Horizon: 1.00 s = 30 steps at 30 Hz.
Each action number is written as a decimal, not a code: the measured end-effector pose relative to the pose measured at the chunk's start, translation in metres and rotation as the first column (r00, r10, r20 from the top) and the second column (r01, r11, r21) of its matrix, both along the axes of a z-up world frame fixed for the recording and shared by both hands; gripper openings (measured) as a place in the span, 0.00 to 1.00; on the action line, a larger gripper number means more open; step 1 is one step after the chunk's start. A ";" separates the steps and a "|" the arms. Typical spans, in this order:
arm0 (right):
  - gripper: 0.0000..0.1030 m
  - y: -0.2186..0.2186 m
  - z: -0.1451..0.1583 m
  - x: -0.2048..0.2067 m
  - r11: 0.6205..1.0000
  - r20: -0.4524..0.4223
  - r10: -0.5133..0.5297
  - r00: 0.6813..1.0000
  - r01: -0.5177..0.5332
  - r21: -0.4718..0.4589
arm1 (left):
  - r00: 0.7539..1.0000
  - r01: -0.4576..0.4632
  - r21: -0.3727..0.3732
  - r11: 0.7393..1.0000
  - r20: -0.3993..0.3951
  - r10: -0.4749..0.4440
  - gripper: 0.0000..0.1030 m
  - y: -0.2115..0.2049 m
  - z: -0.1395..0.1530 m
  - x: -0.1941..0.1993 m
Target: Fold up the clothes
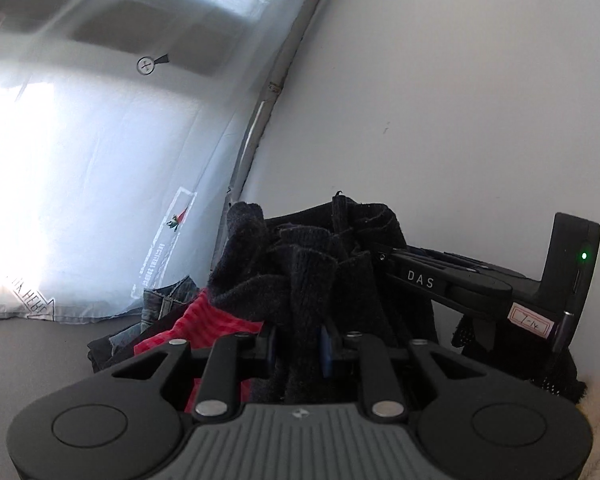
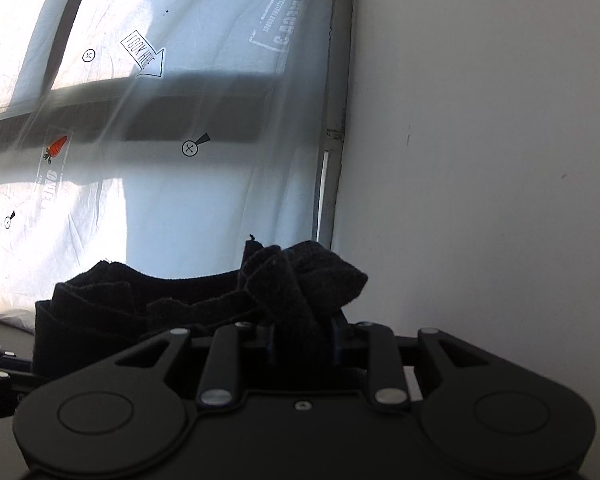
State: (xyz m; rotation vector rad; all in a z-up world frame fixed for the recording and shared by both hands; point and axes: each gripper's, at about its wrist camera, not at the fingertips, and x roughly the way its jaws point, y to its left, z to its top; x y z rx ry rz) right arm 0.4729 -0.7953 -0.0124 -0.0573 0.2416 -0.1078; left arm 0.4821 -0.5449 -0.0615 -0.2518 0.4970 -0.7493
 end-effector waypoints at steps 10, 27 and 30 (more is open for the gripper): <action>0.45 0.029 -0.083 0.108 0.978 -0.187 -0.069 0.980 0.029 -0.208 | 0.968 -0.149 0.066 0.987 -0.194 0.159 0.25 0.022 -0.078 0.089; 0.84 0.055 -0.042 0.109 0.946 -0.006 -0.114 0.993 0.107 -0.306 | 0.961 -0.185 0.166 0.969 -0.173 0.213 0.84 0.028 -0.062 0.098; 0.92 0.060 -0.032 0.084 0.957 -0.010 -0.152 0.988 0.145 -0.250 | 0.970 -0.221 0.167 0.961 -0.067 0.234 0.95 0.045 -0.037 0.080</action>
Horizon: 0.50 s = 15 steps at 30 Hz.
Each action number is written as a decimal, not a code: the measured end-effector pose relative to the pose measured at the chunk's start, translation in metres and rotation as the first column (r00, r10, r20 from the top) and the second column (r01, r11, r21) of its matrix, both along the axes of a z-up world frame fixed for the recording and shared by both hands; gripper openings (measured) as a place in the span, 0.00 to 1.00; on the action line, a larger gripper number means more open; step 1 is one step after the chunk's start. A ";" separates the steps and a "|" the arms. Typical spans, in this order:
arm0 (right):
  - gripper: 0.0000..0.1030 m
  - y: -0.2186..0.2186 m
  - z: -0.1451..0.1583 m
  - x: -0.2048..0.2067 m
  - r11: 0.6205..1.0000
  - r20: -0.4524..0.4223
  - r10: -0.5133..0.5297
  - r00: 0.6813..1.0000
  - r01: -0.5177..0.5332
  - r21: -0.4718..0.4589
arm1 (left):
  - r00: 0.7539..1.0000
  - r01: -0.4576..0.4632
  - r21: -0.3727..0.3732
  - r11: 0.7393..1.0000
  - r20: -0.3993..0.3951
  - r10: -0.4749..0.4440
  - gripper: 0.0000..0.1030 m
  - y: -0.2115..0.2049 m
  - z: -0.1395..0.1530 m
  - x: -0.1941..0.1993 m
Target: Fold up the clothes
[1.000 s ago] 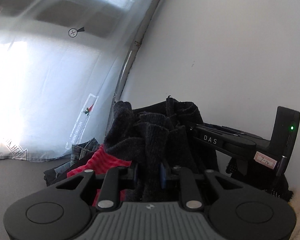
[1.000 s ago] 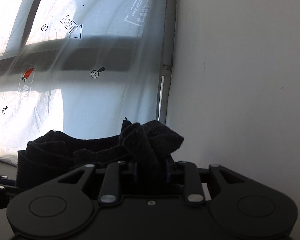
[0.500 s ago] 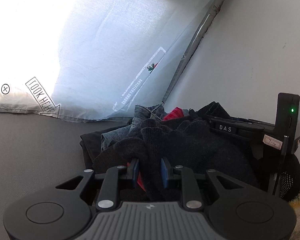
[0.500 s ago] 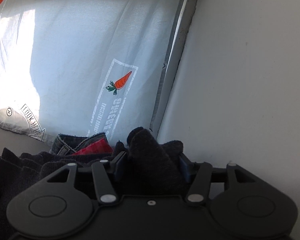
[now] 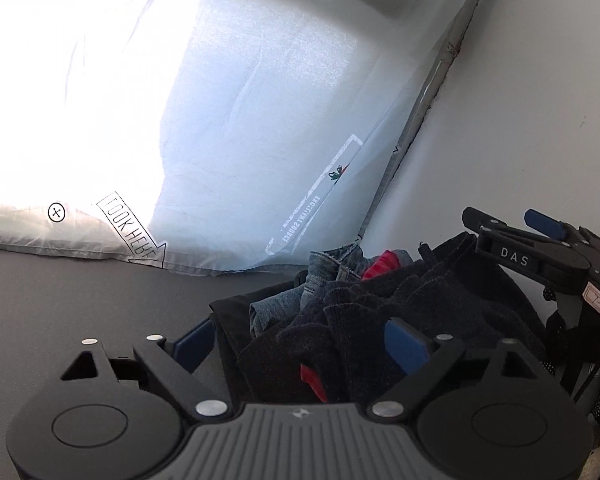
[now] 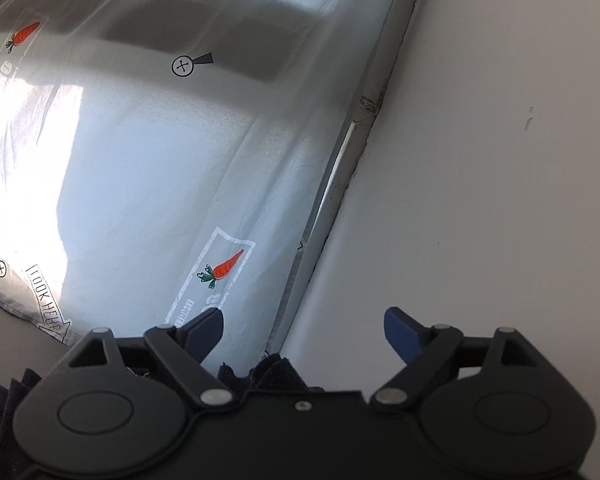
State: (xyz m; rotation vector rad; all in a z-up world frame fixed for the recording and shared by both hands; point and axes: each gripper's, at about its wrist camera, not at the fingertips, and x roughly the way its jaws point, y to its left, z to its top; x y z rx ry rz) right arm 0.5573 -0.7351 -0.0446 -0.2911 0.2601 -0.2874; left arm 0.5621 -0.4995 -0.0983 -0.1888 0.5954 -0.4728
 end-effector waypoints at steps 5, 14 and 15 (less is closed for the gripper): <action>0.99 0.015 0.021 -0.052 0.993 0.021 -0.027 0.999 0.024 0.120 | 0.991 -0.044 0.020 0.999 0.124 0.041 0.99 0.043 0.038 -0.042; 1.00 0.088 0.052 -0.153 0.976 0.065 0.068 0.996 -0.080 0.201 | 0.914 -0.161 -0.098 0.982 0.360 0.186 1.00 0.103 0.101 -0.191; 1.00 0.098 0.056 -0.164 0.973 0.064 0.082 0.995 -0.094 0.213 | 0.898 -0.176 -0.106 0.979 0.389 0.204 1.00 0.108 0.104 -0.210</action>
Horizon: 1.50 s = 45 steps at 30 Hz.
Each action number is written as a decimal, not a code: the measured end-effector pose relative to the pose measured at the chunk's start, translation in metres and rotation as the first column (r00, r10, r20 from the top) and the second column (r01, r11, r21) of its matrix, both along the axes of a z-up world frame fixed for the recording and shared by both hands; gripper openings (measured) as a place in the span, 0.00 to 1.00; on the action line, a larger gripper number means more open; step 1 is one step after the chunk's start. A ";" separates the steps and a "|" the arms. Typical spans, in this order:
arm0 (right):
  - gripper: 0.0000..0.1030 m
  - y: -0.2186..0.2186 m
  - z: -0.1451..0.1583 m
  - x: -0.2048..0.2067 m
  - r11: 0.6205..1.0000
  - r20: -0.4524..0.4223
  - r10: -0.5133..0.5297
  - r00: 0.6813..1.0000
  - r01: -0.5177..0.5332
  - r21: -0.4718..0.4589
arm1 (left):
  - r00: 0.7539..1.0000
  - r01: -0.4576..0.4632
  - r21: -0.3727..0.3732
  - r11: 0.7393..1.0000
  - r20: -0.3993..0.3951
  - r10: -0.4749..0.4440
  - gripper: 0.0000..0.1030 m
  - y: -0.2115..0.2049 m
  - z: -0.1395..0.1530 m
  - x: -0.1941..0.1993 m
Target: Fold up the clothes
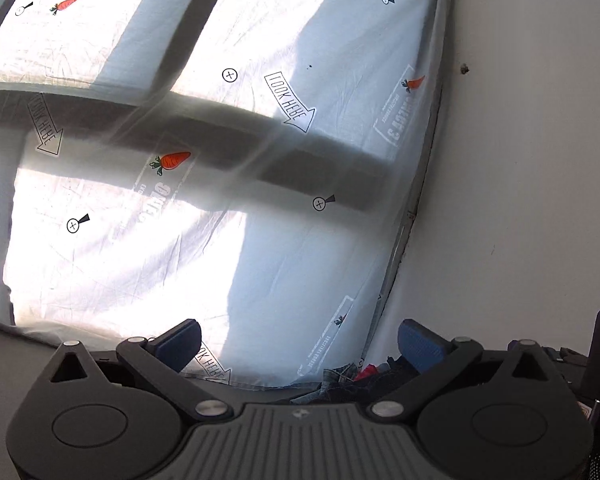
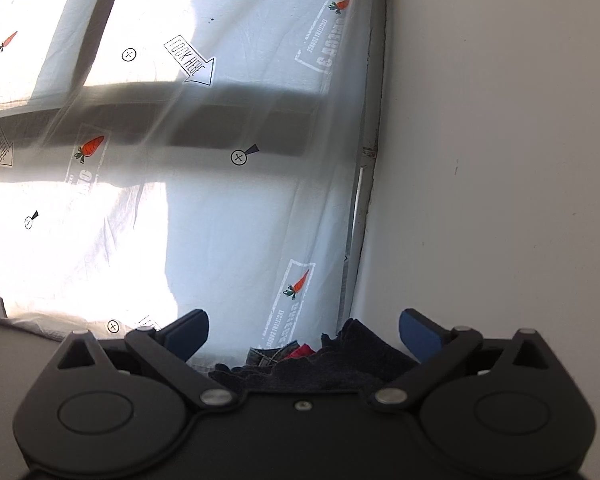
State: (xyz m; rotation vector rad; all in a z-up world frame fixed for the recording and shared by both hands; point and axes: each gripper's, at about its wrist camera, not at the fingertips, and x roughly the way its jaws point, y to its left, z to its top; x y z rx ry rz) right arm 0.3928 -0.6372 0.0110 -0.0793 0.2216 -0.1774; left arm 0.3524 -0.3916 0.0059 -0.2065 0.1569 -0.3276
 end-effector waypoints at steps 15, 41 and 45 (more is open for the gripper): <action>1.00 0.144 0.015 -0.141 0.962 0.029 0.178 0.984 -0.180 0.206 | 0.985 -0.170 0.155 0.973 0.002 0.172 1.00 0.109 0.037 -0.136; 0.99 0.477 -0.037 -0.328 0.977 -0.333 0.150 0.931 -0.089 0.192 | 0.888 -0.119 0.356 0.927 -0.380 0.260 1.00 0.420 -0.025 -0.272; 0.99 0.498 -0.043 -0.336 0.975 -0.369 0.184 0.911 -0.121 0.186 | 0.861 -0.141 0.359 0.923 -0.416 0.293 1.00 0.442 -0.031 -0.282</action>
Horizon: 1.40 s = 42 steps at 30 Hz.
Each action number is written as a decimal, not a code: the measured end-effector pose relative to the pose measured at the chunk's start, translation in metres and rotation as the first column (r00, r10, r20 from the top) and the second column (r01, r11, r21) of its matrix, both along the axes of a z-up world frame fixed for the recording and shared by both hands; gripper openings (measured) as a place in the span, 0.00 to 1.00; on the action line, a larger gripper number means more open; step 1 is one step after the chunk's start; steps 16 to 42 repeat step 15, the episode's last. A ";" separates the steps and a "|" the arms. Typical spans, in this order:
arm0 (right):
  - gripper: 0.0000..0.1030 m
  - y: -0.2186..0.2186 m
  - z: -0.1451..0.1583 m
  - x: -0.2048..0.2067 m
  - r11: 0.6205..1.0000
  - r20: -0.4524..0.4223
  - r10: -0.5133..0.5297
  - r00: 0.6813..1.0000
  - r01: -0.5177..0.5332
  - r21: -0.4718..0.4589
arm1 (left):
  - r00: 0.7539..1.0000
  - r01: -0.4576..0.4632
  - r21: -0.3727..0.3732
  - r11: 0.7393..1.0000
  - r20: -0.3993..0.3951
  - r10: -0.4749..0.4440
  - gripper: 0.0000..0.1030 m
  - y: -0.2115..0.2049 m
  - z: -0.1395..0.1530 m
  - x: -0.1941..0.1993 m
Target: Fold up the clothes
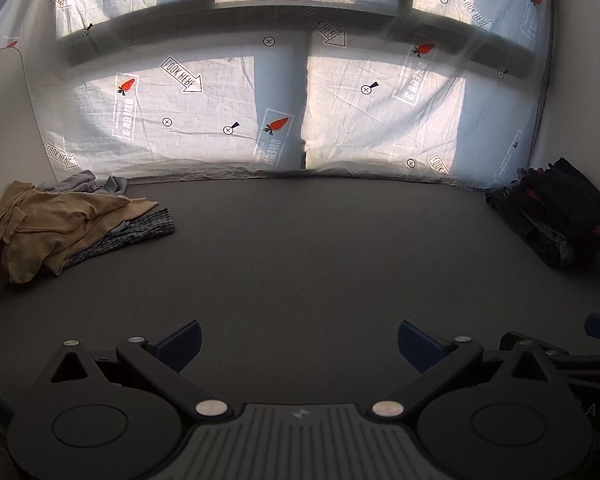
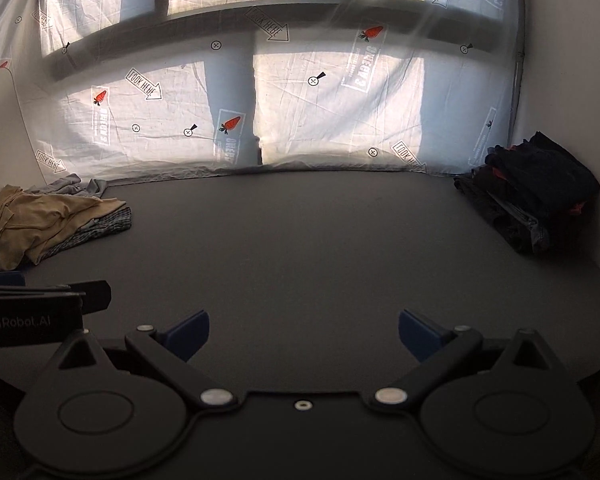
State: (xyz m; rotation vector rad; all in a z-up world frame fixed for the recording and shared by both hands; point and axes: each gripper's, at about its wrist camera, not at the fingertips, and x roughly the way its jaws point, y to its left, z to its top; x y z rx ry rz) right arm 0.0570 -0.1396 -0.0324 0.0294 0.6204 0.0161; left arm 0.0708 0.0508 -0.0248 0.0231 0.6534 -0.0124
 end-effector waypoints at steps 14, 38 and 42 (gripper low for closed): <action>0.99 0.022 0.002 -0.011 0.999 0.016 0.049 0.999 -0.049 -0.010 | 0.999 -0.032 -0.002 0.999 0.018 0.032 1.00 0.017 0.004 -0.017; 0.99 0.022 0.002 -0.012 0.999 0.018 0.049 0.999 -0.048 -0.011 | 0.999 -0.030 0.000 1.000 0.020 0.030 1.00 0.017 0.005 -0.017; 0.99 0.022 0.002 -0.012 0.999 0.018 0.049 0.999 -0.048 -0.011 | 0.999 -0.030 0.000 1.000 0.020 0.030 1.00 0.017 0.005 -0.017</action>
